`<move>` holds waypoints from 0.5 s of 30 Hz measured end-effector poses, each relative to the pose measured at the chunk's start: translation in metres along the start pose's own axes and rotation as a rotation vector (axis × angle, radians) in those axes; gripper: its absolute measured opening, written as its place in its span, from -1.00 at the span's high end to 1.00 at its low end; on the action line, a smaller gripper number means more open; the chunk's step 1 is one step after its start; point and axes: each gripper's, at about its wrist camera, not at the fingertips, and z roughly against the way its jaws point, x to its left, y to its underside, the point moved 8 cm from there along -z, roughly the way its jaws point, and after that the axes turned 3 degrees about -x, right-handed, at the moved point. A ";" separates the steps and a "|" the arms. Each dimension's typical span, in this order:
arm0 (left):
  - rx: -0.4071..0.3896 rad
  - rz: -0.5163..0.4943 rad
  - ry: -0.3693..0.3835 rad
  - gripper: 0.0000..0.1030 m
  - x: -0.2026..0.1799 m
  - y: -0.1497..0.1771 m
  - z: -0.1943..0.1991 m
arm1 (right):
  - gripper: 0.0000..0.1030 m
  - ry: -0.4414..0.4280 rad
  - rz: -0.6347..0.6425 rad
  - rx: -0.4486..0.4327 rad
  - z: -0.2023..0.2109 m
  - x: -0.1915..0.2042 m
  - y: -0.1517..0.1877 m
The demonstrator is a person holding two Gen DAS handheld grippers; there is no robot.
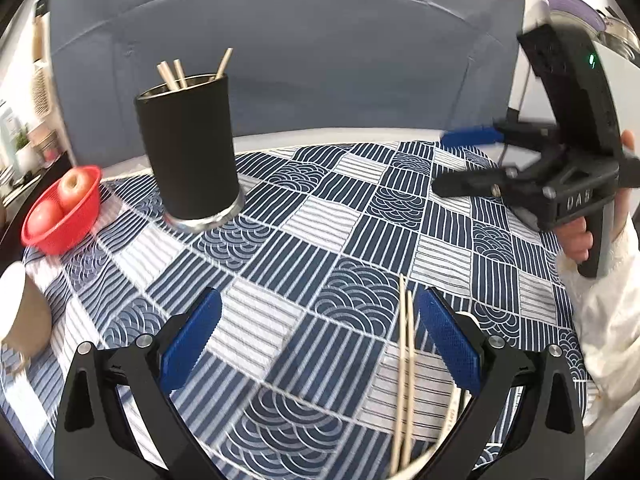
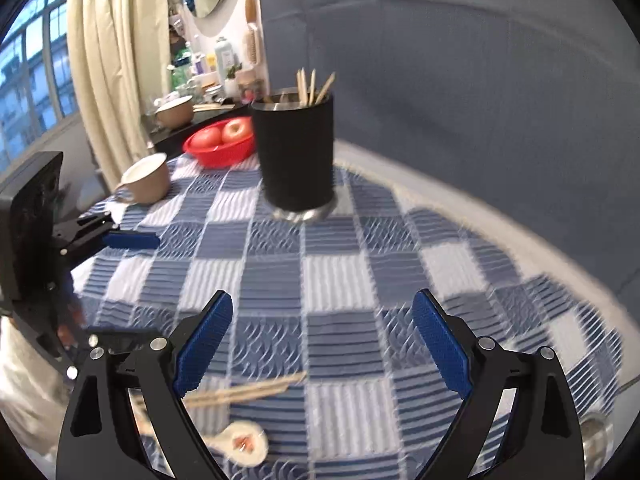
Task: Organize utensils
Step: 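Grasp the cartoon-printed spoon by its bowl with the right tool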
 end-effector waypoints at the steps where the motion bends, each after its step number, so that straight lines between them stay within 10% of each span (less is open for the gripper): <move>1: -0.004 0.012 0.006 -0.88 -0.004 0.005 0.003 | -0.69 -0.024 -0.011 0.016 -0.001 0.001 0.008; 15: 0.089 -0.038 0.021 -0.88 -0.051 0.071 0.019 | -0.69 -0.067 -0.058 0.052 0.005 -0.002 0.097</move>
